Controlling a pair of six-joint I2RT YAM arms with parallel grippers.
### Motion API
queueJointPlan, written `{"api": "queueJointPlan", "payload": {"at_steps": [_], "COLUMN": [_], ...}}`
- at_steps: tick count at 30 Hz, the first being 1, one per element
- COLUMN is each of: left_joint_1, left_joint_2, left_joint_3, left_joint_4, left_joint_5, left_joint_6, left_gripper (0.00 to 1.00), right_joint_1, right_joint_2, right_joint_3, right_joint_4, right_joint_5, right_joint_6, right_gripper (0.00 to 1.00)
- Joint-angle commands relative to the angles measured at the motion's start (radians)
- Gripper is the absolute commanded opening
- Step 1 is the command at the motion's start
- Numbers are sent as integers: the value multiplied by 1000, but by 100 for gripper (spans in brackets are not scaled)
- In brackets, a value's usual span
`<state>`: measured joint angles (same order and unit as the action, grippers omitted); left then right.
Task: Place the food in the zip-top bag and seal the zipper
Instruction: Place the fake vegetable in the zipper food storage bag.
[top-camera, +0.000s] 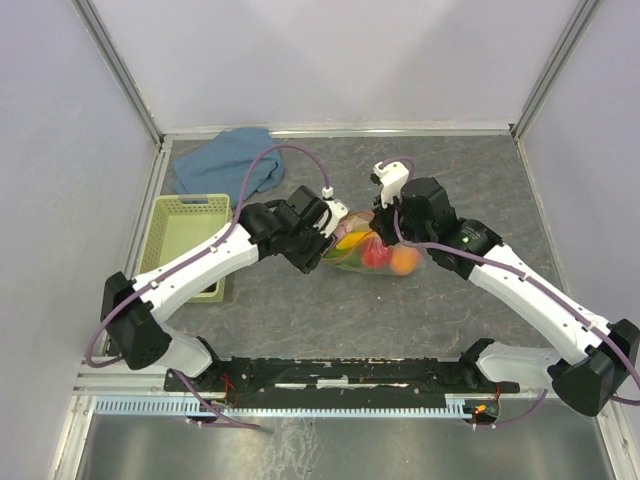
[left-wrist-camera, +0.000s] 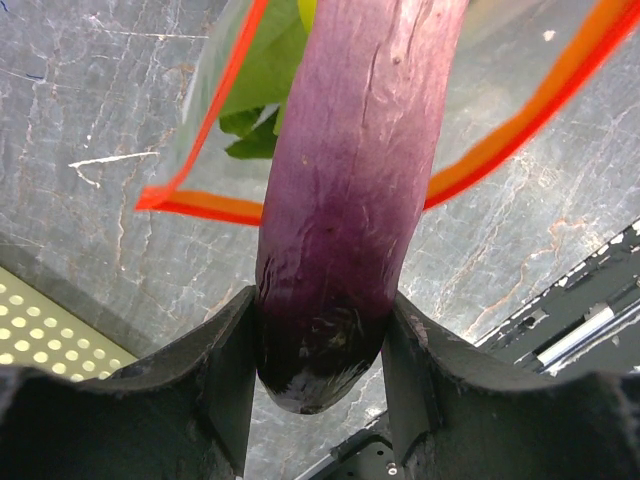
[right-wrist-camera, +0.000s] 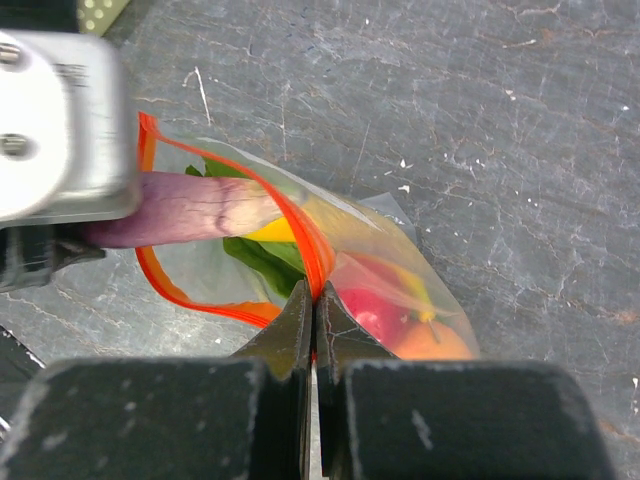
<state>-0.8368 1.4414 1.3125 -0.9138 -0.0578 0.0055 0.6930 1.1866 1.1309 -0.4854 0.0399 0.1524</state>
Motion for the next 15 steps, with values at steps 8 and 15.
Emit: {"api": "queueJointPlan", "payload": {"at_steps": [8, 15], "left_joint_1": [-49, -100], "left_joint_2": [110, 145], "left_joint_3": [120, 158], "left_joint_4": [-68, -32], "left_joint_5": [-70, -98], "left_joint_6": [106, 127], "left_gripper": [30, 33], "right_joint_1": [0, 0], "right_joint_2": [-76, -72], "right_joint_3": [-42, -65], "right_joint_4": [136, 181], "right_joint_5": [-93, -139], "right_joint_6": [-36, -7], "right_gripper": [2, 2]}}
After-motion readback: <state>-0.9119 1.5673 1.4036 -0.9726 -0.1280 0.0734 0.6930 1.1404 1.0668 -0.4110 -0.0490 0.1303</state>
